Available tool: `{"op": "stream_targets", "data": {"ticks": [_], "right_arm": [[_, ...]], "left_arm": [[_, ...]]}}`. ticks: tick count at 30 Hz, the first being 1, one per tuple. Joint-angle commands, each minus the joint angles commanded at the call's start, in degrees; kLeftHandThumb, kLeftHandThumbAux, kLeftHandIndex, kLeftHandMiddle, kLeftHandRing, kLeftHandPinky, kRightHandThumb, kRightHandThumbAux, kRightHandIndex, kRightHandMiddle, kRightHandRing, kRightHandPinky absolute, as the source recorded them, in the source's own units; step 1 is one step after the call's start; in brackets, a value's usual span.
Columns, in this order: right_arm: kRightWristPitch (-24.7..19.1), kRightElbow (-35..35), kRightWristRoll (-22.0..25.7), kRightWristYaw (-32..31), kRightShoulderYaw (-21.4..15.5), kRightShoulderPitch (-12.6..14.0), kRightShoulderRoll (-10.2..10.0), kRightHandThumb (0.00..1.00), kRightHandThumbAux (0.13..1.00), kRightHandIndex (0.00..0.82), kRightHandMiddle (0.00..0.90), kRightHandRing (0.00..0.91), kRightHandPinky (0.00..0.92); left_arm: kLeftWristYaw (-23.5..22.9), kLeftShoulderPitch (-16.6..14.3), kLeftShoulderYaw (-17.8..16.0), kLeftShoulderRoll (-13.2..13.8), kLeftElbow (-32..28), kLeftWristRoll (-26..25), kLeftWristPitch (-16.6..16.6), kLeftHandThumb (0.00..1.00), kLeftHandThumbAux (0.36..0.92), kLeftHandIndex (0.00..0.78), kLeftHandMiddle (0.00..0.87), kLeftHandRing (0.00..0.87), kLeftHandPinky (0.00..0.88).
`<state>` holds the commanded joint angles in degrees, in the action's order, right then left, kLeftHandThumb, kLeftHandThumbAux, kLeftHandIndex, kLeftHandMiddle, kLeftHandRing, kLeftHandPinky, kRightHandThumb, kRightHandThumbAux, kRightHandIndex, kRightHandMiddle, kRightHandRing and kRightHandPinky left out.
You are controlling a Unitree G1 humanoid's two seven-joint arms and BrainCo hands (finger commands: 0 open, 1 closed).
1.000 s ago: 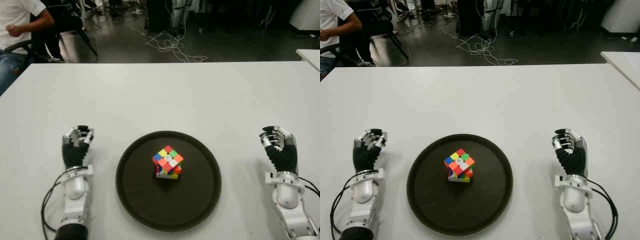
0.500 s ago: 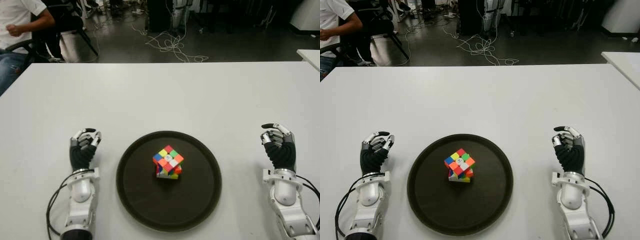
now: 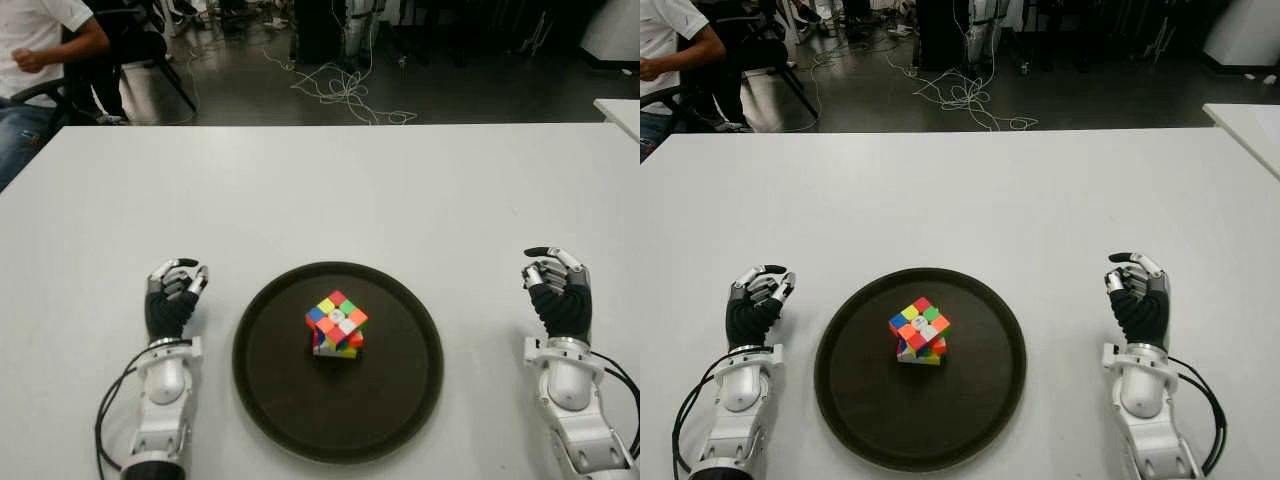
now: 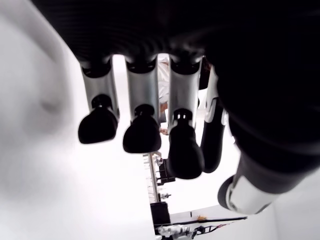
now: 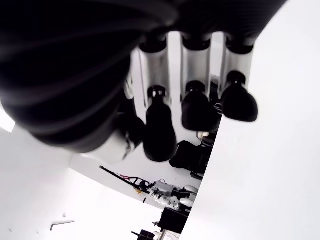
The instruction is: Pick up the Rubik's Cube and put it in the plate
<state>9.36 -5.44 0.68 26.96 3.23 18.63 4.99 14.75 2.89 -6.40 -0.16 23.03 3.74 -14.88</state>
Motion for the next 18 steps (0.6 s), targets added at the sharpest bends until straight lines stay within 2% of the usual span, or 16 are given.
{"op": "stream_targets", "data": {"ticks": [18], "right_arm": [[2.0, -1.6, 0.4, 0.2, 0.0, -0.4, 0.0, 0.691, 0.725, 0.438, 0.773, 0.802, 0.804]], "left_arm": [[-1.1, -0.3, -0.6, -0.4, 0.8, -1.5, -1.2, 0.700, 0.711, 0.441, 0.790, 0.807, 0.799]]}}
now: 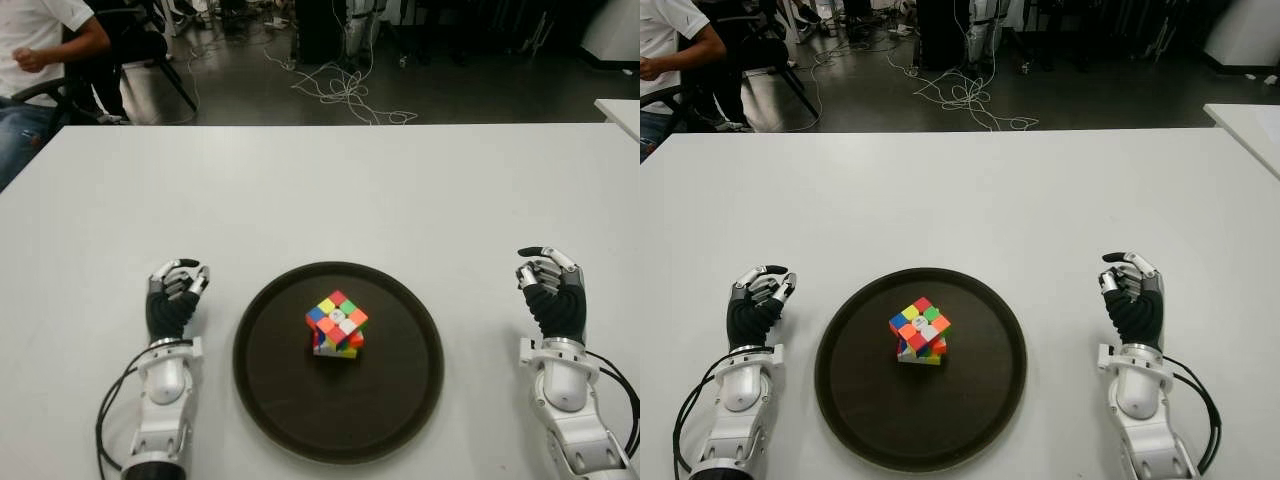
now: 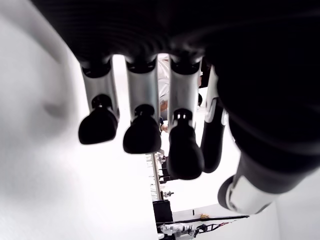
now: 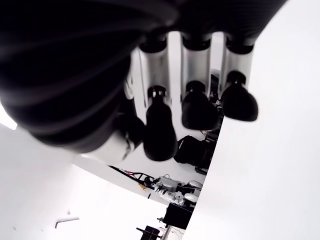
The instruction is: Pick up the Rubik's Cube and put it in the plate
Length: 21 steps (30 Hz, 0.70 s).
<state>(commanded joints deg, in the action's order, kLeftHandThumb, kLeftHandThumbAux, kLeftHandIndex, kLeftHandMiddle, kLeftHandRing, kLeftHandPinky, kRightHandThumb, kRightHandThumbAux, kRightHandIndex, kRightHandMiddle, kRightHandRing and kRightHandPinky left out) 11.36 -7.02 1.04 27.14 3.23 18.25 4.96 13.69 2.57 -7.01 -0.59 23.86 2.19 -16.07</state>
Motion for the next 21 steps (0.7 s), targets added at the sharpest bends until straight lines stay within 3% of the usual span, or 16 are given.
{"op": "stream_targets", "data": {"ticks": [13, 21], "right_arm": [[0.9, -0.3, 0.6, -0.5, 0.2, 0.1, -0.1, 0.690, 0.726, 0.438, 0.775, 0.804, 0.808], [1.0, -1.0, -1.1, -1.0, 1.1, 0.3, 1.0, 0.689, 0.726, 0.438, 0.791, 0.818, 0.817]], "left_arm": [[-1.2, 0.2, -0.5, -0.3, 0.4, -0.9, -1.5, 0.700, 0.712, 0.441, 0.786, 0.800, 0.787], [-0.7, -0.1, -0.8, -0.4, 1.0, -0.5, -2.1, 0.700, 0.712, 0.441, 0.785, 0.799, 0.785]]}}
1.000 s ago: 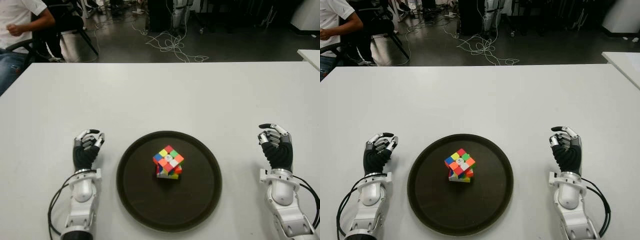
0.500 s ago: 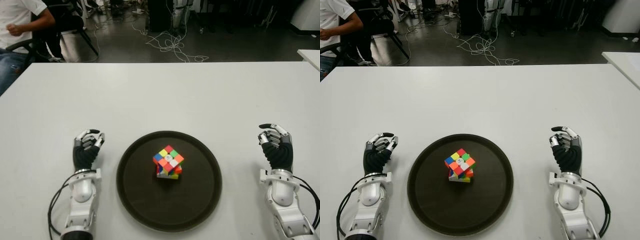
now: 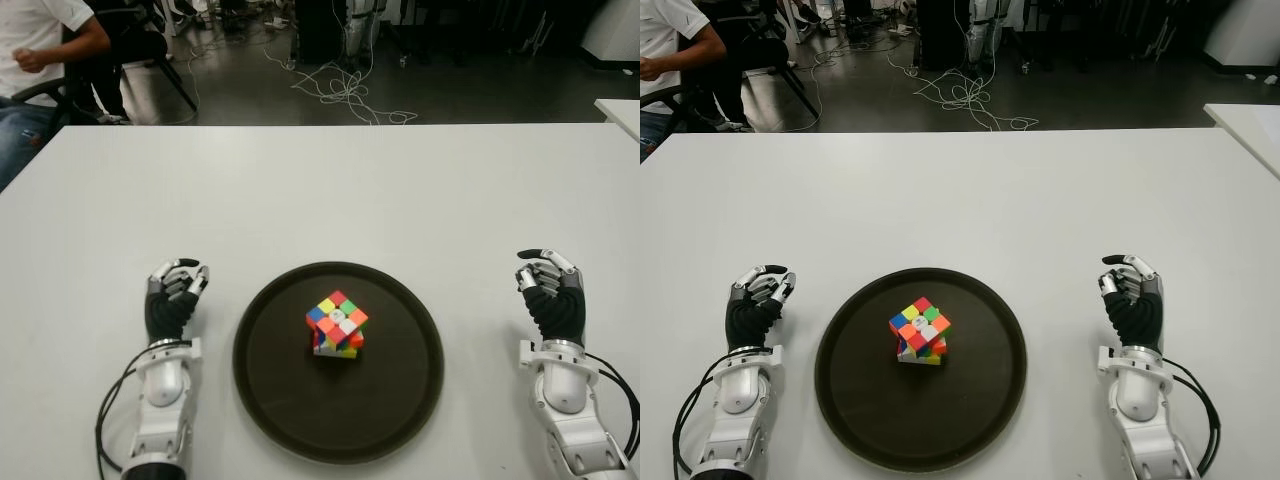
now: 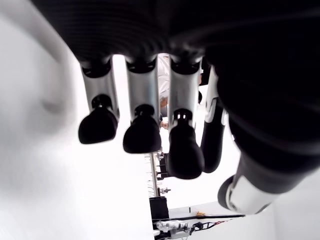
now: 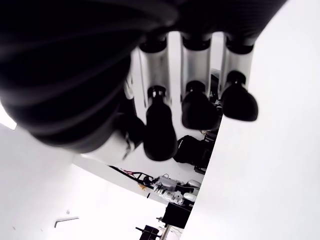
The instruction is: Pick up the Rubik's Cube and put it in the plate
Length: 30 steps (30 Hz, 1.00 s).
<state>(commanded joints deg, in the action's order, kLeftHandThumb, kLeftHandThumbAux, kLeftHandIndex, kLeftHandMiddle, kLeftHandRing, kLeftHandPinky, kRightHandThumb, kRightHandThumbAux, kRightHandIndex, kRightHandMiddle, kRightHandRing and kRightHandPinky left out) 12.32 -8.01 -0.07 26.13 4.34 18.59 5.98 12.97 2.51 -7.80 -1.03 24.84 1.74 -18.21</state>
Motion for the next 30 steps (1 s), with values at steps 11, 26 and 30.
{"op": "stream_targets", "data": {"ticks": [11, 26, 30], "right_arm": [[0.4, -0.6, -1.2, -0.5, 0.8, 0.0, 1.0, 0.687, 0.727, 0.438, 0.800, 0.826, 0.825], [0.1, -1.2, -2.6, 0.5, 0.7, 0.0, 0.6, 0.691, 0.724, 0.439, 0.803, 0.827, 0.826], [1.0, -1.7, -3.2, 0.5, 0.9, -0.1, 0.9, 0.690, 0.725, 0.439, 0.802, 0.827, 0.823]], "left_arm": [[0.2, -0.1, -0.2, 0.1, 0.5, 0.2, -0.1, 0.700, 0.712, 0.441, 0.782, 0.797, 0.782], [1.4, 0.8, 0.6, 0.4, -1.6, 2.4, 2.5, 0.701, 0.711, 0.442, 0.789, 0.801, 0.789], [1.9, 1.0, 0.9, 0.8, -2.0, 3.6, 3.4, 0.701, 0.711, 0.442, 0.790, 0.802, 0.791]]}}
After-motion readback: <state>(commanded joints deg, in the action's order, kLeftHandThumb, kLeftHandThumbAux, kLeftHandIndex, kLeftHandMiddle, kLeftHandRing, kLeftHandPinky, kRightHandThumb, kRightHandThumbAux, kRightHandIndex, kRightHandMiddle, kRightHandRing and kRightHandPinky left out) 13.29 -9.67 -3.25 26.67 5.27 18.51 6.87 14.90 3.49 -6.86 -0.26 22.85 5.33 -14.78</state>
